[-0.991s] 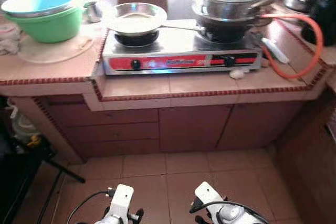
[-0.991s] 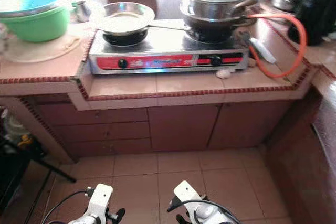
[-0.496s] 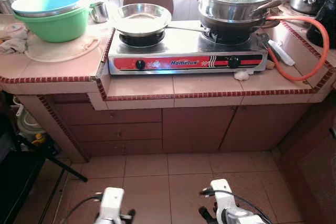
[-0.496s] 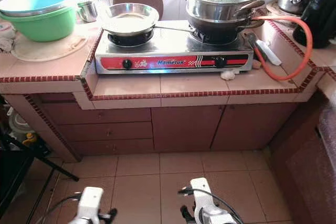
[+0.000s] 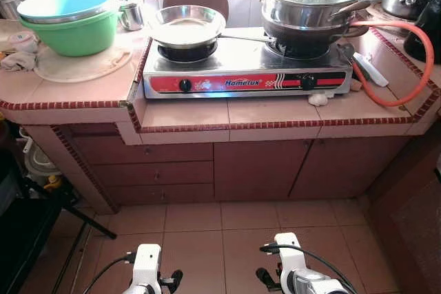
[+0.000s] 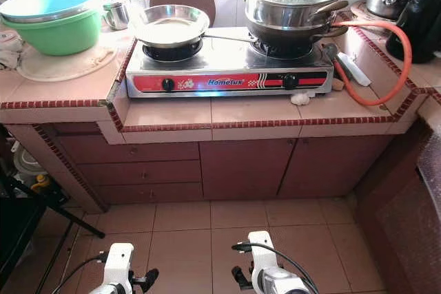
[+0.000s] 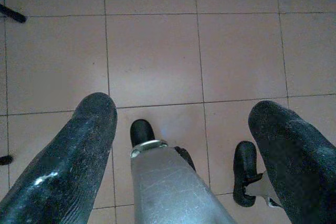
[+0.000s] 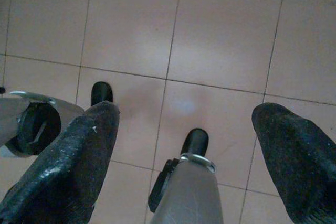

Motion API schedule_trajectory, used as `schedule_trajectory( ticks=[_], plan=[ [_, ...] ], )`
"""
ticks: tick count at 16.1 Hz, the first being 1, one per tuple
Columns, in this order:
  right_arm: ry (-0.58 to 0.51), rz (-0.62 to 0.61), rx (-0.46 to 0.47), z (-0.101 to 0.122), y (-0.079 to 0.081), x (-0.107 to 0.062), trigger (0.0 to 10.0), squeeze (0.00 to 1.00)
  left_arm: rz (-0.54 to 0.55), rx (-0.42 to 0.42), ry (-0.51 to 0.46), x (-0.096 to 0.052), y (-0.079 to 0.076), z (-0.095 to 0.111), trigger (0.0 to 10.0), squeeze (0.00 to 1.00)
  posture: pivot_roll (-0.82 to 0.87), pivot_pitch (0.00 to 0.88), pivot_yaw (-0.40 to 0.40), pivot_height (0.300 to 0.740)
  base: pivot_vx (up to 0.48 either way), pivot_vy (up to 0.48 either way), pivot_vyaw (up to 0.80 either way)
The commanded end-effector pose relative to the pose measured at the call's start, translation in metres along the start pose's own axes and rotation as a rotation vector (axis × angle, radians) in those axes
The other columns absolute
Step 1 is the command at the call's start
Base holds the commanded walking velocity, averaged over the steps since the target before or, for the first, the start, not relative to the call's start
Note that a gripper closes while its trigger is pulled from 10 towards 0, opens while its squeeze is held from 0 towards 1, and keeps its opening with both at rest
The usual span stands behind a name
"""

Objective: Kitchen organization

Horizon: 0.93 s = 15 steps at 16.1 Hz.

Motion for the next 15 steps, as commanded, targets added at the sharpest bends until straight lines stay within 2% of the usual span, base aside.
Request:
schedule_trajectory(
  ticks=[1, 15],
  plan=[
    [0.009, 0.007, -0.018, -0.002, 0.001, 0.000, 10.0, 0.00, -0.001, 0.006, 0.014, -0.001, 0.001, -0.004, 10.0, 0.00, -0.11, 0.006, 0.038, 0.740, 0.000, 0.000, 0.00],
    [0.014, 0.014, -0.052, -0.003, 0.003, 0.000, 10.0, 0.00, 0.026, 0.038, 0.067, -0.003, 0.004, -0.017, 10.0, 0.00, -0.11, 0.014, 0.042, 0.740, 0.000, 0.000, 0.00]
  ],
)
Point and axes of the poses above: a point about 5 cm out from each wrist's last joint towards the gripper, its own x axis pointing out of the wrist towards the gripper, its own z axis along the axis of the wrist's last joint, y = z × x, the point moved 2 cm from there along x, pointing out of the wrist towards the gripper, and after that the axes turned 8 degrees about -x, right-handed, at the moved point
